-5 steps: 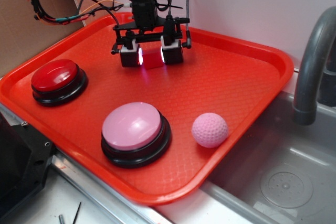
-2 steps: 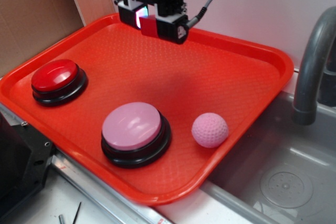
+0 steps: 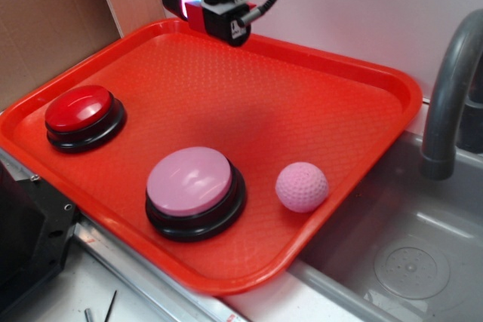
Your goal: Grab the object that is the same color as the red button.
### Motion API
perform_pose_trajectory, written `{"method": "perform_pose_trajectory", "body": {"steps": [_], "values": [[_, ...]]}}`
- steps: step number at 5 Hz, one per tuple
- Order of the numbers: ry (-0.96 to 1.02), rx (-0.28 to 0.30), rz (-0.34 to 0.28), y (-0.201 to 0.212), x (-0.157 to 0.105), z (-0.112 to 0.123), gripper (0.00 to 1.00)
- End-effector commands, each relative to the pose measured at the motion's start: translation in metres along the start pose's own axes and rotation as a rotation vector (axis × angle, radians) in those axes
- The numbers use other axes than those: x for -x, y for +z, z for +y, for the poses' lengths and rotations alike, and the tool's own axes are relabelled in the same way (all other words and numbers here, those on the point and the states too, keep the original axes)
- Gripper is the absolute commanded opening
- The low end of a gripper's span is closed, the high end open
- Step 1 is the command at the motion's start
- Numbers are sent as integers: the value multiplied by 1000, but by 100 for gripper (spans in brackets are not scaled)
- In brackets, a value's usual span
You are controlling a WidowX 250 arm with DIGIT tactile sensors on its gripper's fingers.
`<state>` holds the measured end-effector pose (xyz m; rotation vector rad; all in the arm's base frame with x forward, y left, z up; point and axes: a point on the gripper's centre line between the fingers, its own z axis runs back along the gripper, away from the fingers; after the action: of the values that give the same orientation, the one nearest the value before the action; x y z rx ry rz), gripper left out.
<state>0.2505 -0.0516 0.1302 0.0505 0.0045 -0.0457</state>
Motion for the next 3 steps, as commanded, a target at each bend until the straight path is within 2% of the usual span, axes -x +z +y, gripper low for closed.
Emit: {"method": "perform_pose_trajectory", "body": {"steps": [1,3], "values": [[99,146,-147,47,21,20,0],[175,141,-164,49,22,19,0]]}}
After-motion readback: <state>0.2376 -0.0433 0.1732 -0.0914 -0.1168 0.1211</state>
